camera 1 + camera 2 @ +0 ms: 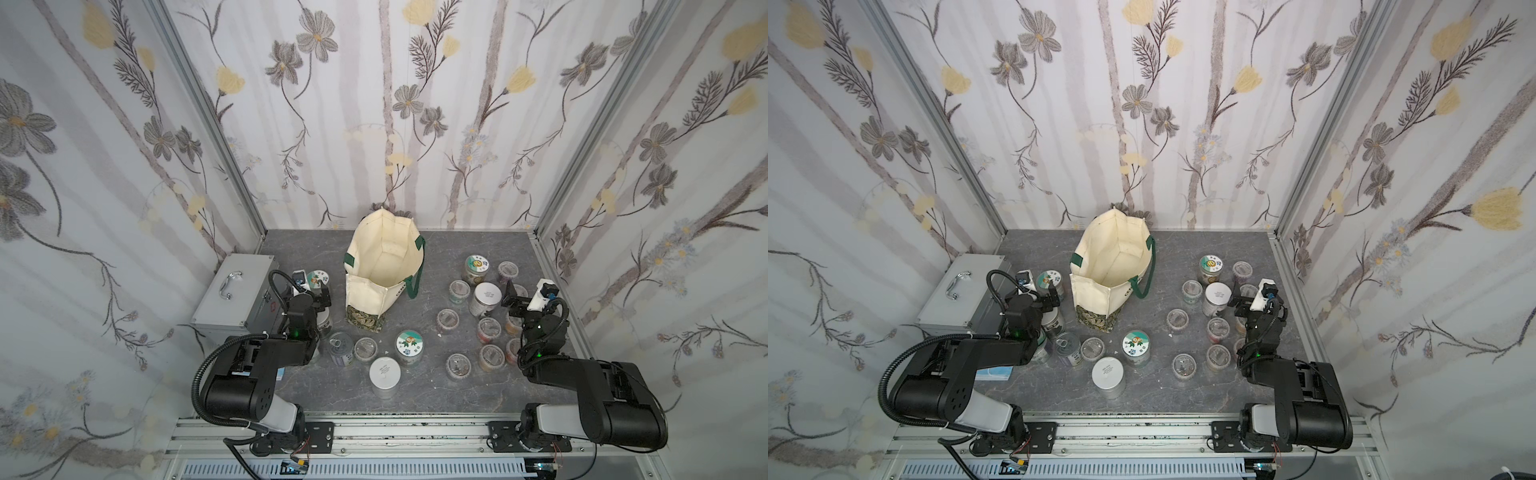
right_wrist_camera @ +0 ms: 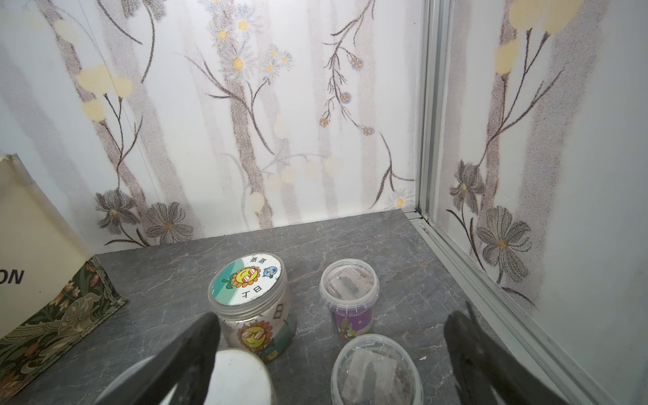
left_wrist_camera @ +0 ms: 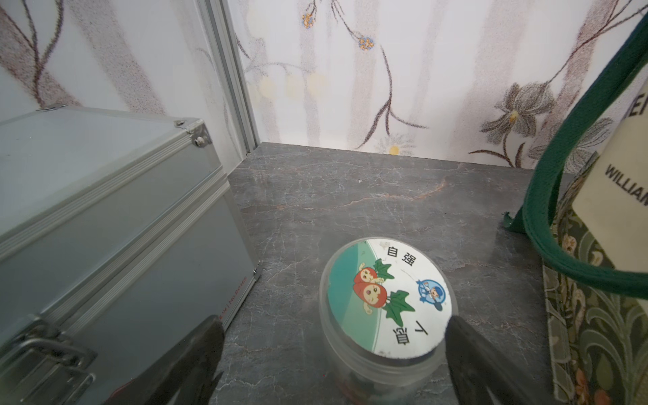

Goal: Take out the seed jars from the canvas bag
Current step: Reset both arms

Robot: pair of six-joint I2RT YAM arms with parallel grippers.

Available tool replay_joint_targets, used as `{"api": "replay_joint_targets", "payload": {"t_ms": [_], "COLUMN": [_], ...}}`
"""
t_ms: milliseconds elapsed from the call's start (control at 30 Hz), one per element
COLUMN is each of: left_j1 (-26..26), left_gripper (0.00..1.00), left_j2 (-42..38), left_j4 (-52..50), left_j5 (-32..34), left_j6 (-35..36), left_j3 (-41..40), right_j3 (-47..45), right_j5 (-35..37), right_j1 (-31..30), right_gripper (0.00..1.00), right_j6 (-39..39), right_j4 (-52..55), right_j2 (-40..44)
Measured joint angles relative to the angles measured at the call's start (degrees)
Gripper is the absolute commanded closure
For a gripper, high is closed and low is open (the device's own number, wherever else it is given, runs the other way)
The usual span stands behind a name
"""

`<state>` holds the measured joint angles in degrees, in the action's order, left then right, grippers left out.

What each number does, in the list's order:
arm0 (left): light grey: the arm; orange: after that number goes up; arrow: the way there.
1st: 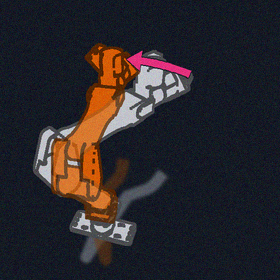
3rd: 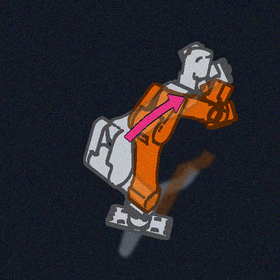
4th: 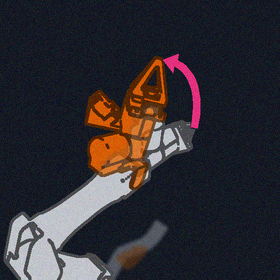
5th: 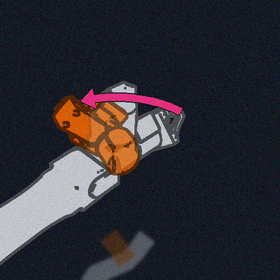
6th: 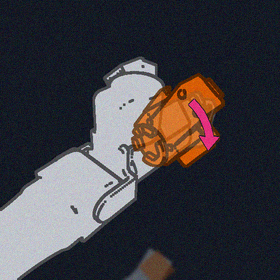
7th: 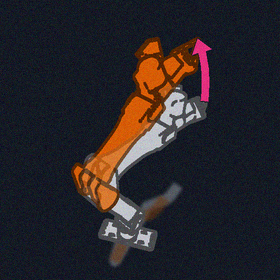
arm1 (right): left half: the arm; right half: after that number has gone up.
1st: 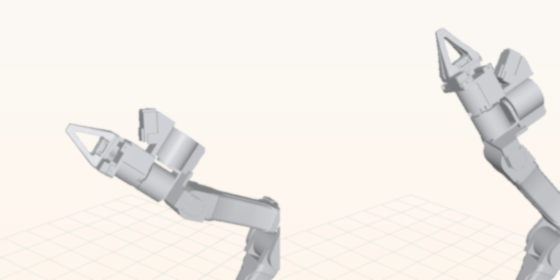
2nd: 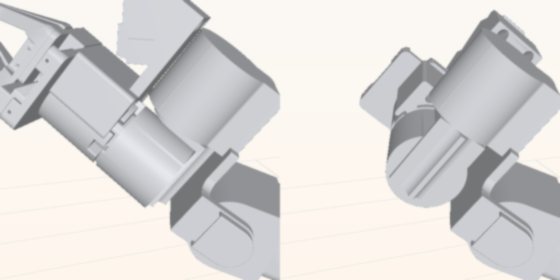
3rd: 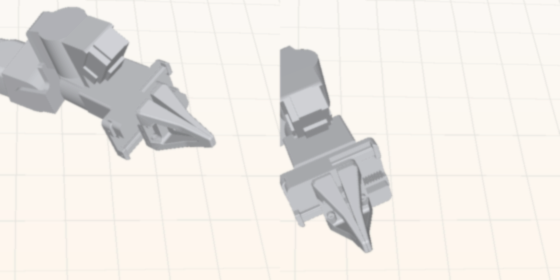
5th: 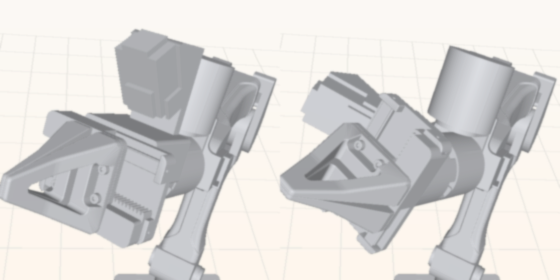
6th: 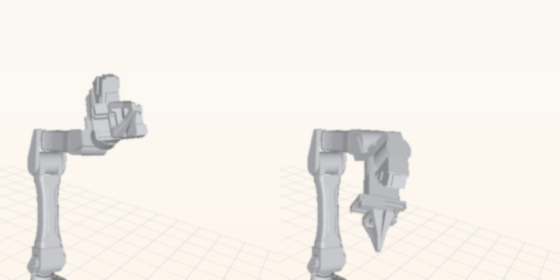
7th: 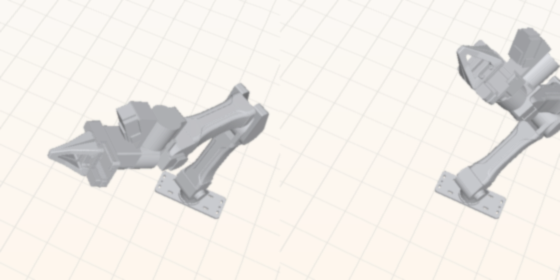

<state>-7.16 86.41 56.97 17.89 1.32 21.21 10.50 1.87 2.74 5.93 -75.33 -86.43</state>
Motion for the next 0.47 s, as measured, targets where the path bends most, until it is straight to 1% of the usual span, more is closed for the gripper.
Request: {"api": "replay_joint_targets", "payload": {"t_ms": [467], "left_j1": [0.9], "left_gripper": [0.0], "left_j2": [0.3], "left_j4": [-1.0], "left_j5": [-1.9], "left_j6": [-0.1], "left_j3": [0.8], "right_j3": [0.7], "right_j5": [-0.7], "right_j1": [-0.3], "right_gripper": [0.0], "right_j6": [-0.7], "right_j4": [1.5], "right_j2": [-0.3]}}
